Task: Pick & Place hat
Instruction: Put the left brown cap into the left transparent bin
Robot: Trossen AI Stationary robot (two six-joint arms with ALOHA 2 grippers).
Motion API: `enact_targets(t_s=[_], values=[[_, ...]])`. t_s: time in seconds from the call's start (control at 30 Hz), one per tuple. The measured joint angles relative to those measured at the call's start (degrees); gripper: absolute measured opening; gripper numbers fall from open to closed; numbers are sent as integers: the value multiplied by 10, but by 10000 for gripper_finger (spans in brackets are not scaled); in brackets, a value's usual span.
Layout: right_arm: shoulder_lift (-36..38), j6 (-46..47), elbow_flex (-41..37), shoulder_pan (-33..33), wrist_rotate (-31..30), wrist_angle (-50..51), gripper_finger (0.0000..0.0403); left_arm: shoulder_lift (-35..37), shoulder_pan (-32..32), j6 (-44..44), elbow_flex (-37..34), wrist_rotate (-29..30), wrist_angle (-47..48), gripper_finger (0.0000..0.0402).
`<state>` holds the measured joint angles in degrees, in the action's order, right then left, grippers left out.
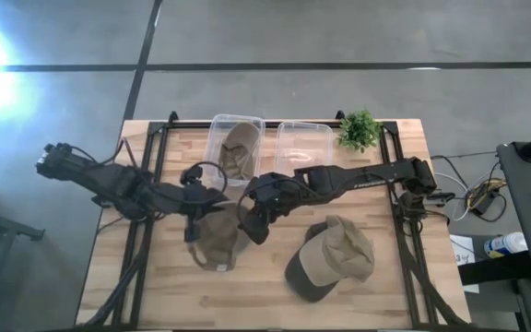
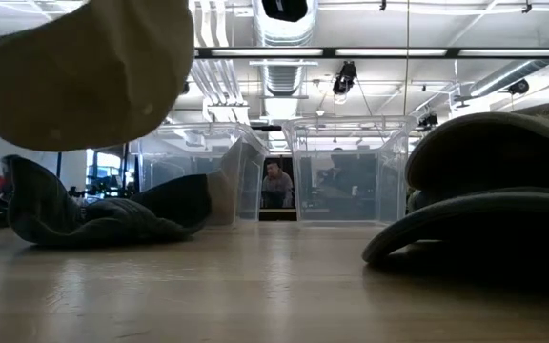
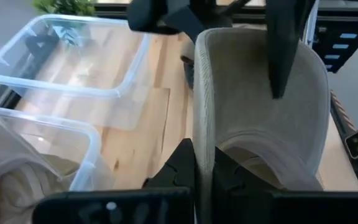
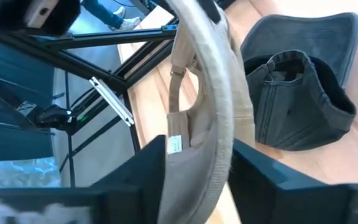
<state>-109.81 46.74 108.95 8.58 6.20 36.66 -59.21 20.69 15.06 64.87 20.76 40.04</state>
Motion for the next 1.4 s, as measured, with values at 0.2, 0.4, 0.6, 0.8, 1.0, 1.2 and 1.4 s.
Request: enact_targets(t_s=[0.2, 0.4, 0.6, 0.8, 1.0, 1.2, 1.4], values=[[-1, -2, 0, 0, -16, 8, 31, 3, 2, 9, 7, -4, 1, 15], [-1, -2, 0, -1, -23, -1, 15, 7, 5, 64, 10, -4, -5, 68], [3, 12, 0, -6, -72, 0, 14, 25, 19, 110, 10, 12, 25, 174], [25, 40, 0, -26, -178, 4, 13, 71, 73, 192, 31, 181, 131, 232], [52, 76, 1, -64, -351, 0, 13, 109, 174, 233, 51, 327, 159, 236], [33, 99, 1, -121, -377, 3, 13, 99, 205, 242, 51, 390, 178, 236], [-25, 165, 2, -151, -252, 43, 13, 77, 204, 304, 51, 392, 236, 236]])
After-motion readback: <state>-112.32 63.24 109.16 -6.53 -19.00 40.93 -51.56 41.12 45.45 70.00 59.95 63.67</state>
